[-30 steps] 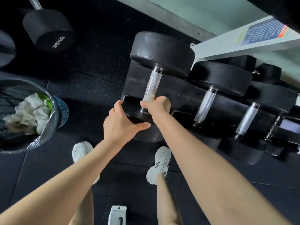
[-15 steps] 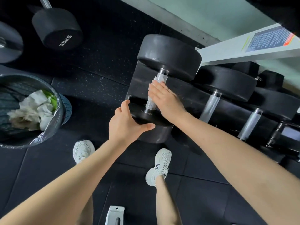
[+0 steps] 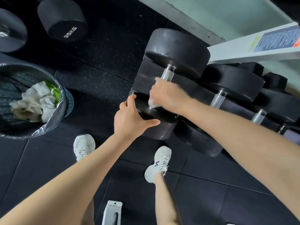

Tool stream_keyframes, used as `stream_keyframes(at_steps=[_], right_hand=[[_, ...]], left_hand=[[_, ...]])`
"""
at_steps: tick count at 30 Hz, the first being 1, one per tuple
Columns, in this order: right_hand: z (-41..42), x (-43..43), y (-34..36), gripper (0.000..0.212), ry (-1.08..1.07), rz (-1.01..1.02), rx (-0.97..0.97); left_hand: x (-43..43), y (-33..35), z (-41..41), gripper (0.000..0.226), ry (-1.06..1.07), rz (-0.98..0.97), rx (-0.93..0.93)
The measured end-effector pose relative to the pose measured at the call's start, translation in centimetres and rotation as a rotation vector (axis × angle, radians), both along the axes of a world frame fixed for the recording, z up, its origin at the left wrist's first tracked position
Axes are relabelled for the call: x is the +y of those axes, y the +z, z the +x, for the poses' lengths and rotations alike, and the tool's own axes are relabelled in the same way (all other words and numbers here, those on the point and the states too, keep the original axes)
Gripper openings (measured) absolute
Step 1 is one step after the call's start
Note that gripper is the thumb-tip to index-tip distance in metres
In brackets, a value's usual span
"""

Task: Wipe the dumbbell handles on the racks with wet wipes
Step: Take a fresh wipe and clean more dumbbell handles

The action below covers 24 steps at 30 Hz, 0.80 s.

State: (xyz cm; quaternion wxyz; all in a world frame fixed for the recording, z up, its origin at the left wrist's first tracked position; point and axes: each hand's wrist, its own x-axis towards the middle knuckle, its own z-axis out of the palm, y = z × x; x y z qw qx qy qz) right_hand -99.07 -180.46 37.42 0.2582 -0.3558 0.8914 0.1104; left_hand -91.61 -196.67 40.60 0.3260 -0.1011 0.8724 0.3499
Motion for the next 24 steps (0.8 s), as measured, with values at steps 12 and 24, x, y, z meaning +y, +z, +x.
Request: stream_keyframes(at_steps=[12, 24], right_hand=[[-1.9, 1.6, 0.2, 0.035, 0.045, 0.042, 0.050], [-0.3, 0.0, 1.6, 0.023, -0.188, -0.003, -0.015]], left_hand=[[0.0, 0.2, -0.1, 0.105, -0.002, 0.018, -0.034], [-0.1, 0.2, -0.4, 0.106, -0.015, -0.005, -0.059]])
